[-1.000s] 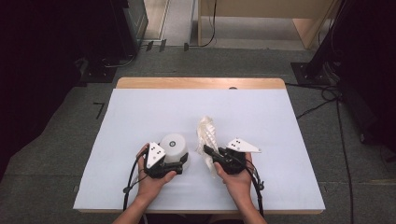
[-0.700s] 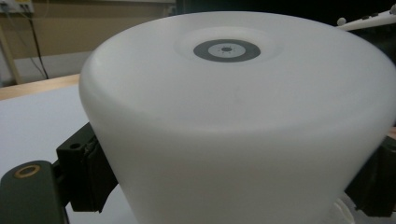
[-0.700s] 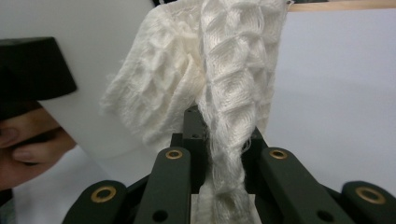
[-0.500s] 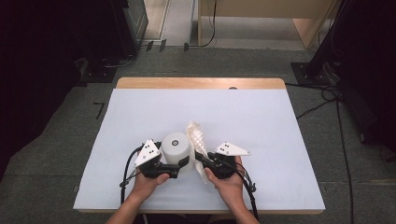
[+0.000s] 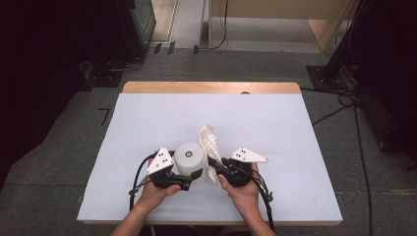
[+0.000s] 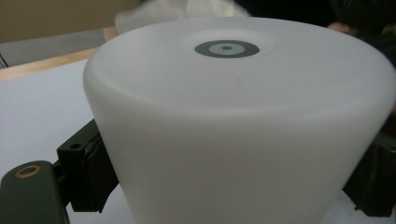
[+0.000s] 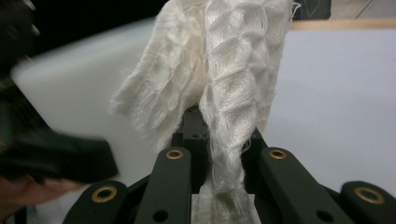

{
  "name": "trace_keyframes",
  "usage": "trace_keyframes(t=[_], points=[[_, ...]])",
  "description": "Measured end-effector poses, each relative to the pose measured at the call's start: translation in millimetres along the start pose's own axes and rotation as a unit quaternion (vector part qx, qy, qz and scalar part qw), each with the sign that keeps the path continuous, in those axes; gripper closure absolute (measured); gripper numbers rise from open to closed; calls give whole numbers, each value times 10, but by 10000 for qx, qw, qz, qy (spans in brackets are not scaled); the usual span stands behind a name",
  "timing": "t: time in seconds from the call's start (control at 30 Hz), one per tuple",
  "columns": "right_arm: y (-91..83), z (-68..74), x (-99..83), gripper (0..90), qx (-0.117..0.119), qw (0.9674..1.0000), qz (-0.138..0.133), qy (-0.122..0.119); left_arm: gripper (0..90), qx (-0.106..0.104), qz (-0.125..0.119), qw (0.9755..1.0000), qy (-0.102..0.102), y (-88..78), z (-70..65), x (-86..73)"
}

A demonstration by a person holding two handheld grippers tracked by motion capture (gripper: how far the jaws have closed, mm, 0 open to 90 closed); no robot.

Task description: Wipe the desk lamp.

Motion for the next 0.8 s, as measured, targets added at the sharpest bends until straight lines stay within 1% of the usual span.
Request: trace_keyframes(t=[0.03,0.1,0.13,0.23,0.27,0.3,0.33,0.37,0.43,0.47,0.5,0.53,0.63,0.67,0.7,0.8], points=[[30,-3,-46,800,6,10000,77,25,87,17,-49,10000,-9,-25,16,25],[87,-8,-121,799,7,9998,183,-3,88,33,-148,9999,-26,-65,45,67],[107,-2,-147,799,19,9997,224,6,88,41,-184,9998,-67,-79,57,80],[135,21,-168,799,17,9996,273,-55,88,26,-198,9998,-81,-83,76,74],[135,21,-163,800,-2,9996,270,-65,88,21,-148,9999,-72,-74,75,55],[128,16,-156,800,-6,9996,260,-58,88,21,-148,9999,-72,-74,75,55],[118,13,-143,800,-3,9997,230,-35,88,62,-32,10000,-13,-33,68,6],[104,11,-123,800,1,9998,190,-36,88,78,30,10000,18,-9,59,-23],[62,12,-71,800,-28,9999,105,-21,88,30,132,9999,39,41,23,-75],[62,12,-71,800,-28,9999,105,-21,88,30,132,9999,39,41,23,-75],[-4,3,9,800,-52,10000,-26,-22,88,-3,200,9998,37,73,0,-108],[-28,0,39,800,-58,9999,-81,-20,88,-22,310,9995,94,117,-28,-157],[-108,-6,139,800,-61,9997,-254,-24,88,2,454,9987,210,171,-65,-213],[-118,-12,152,800,-63,9996,-280,-46,88,29,465,9987,226,177,-60,-214],[-118,-16,141,799,-75,9996,-255,-14,88,66,465,9987,216,177,-44,-206],[-29,-45,22,800,-129,9999,-103,-34,88,73,321,9994,83,121,10,-124]])
Point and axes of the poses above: each handheld gripper's, and its own axes: y roughly forward along the jaws, x roughly out of its top, z roughly to its left, the point moved 10 cm from there along y, roughly forward along the jaws, and after that the axes turned 2 degrees about x, right-handed, at the moved point
